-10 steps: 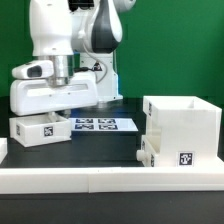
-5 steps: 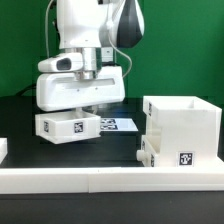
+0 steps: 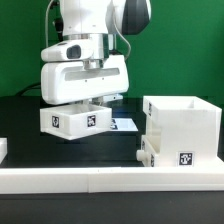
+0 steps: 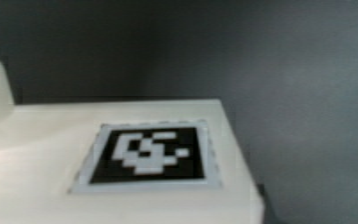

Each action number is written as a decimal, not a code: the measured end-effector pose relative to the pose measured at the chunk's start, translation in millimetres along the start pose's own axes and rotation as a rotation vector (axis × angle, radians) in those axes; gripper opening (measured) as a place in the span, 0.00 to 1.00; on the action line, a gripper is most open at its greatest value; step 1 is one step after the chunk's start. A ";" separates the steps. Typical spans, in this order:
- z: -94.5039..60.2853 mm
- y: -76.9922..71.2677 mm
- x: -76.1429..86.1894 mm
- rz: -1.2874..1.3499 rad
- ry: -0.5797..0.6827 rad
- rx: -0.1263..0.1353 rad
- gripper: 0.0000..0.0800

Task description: Assemble drawer

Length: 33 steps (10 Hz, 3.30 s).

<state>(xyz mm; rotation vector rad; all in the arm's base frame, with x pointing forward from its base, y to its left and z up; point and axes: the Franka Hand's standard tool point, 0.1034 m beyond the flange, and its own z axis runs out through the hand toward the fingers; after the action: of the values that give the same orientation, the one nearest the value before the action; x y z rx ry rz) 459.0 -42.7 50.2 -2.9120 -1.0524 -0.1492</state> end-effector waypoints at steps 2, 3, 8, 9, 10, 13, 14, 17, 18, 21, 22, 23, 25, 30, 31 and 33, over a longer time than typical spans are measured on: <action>1.5 1.2 -2.4 -0.136 -0.003 0.002 0.05; 3.8 5.9 -5.5 -0.271 -0.007 0.002 0.05; 2.5 20.8 4.8 -0.765 -0.041 -0.004 0.05; 3.4 21.2 4.0 -0.821 -0.043 -0.002 0.05; 3.9 21.1 3.5 -0.849 -0.045 -0.001 0.05; 0.6 30.3 24.0 -0.878 -0.046 0.004 0.05; 0.2 32.4 35.2 -0.884 -0.043 0.006 0.05; 2.5 32.5 53.7 -0.882 -0.050 0.029 0.05; 3.5 32.7 52.2 -0.879 -0.051 0.032 0.05; 6.9 31.1 50.6 -0.879 -0.053 0.040 0.05; 7.6 29.6 58.0 -0.868 -0.053 0.046 0.05; 7.0 29.2 66.6 -0.865 -0.050 0.044 0.05; 6.2 24.6 77.8 -0.851 -0.046 0.037 0.05; 5.6 21.5 81.2 -0.834 -0.046 0.035 0.05; 5.5 21.7 81.5 -0.835 -0.045 0.035 0.05; 3.5 23.9 84.4 -0.835 -0.043 0.029 0.05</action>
Offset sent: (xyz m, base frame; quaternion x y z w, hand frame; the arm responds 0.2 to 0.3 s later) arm 0.0241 -0.0067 0.0035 0.0051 0.0065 -0.3286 0.9444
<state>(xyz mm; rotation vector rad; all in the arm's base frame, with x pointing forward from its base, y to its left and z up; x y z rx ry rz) 539.1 -7.2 55.4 -2.2580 -2.1665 -0.0878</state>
